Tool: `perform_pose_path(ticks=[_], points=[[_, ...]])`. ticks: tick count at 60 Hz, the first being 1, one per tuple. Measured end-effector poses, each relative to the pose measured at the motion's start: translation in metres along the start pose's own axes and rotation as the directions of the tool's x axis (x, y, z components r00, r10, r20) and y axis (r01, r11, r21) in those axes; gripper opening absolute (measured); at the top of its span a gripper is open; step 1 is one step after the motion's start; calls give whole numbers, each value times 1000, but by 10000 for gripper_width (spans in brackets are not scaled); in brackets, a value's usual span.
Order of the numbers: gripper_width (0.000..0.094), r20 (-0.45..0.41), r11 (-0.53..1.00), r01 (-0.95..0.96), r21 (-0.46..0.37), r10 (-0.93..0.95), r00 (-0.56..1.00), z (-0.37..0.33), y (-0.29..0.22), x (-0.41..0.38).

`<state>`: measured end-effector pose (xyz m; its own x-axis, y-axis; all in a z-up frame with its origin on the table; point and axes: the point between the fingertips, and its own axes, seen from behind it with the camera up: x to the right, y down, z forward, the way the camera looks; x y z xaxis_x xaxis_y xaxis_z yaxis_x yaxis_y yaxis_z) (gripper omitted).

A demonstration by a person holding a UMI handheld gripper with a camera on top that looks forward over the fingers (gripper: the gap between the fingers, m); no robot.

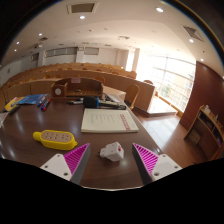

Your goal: Unplug charger

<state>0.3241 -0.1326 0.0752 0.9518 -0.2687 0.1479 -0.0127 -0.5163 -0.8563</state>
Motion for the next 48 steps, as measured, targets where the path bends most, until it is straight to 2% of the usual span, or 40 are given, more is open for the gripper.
perform_pose_path(ticks=[14, 25, 36, 48], points=[[846, -29, 1000, 13, 16, -13, 1000, -135, 15, -13], [848, -36, 1000, -22, -17, 21, 999, -222, 51, -29], [848, -57, 999, -33, 3, 33, 998, -273, 62, -32], [848, -56, 999, -25, 31, 26, 998, -298, 60, -40]])
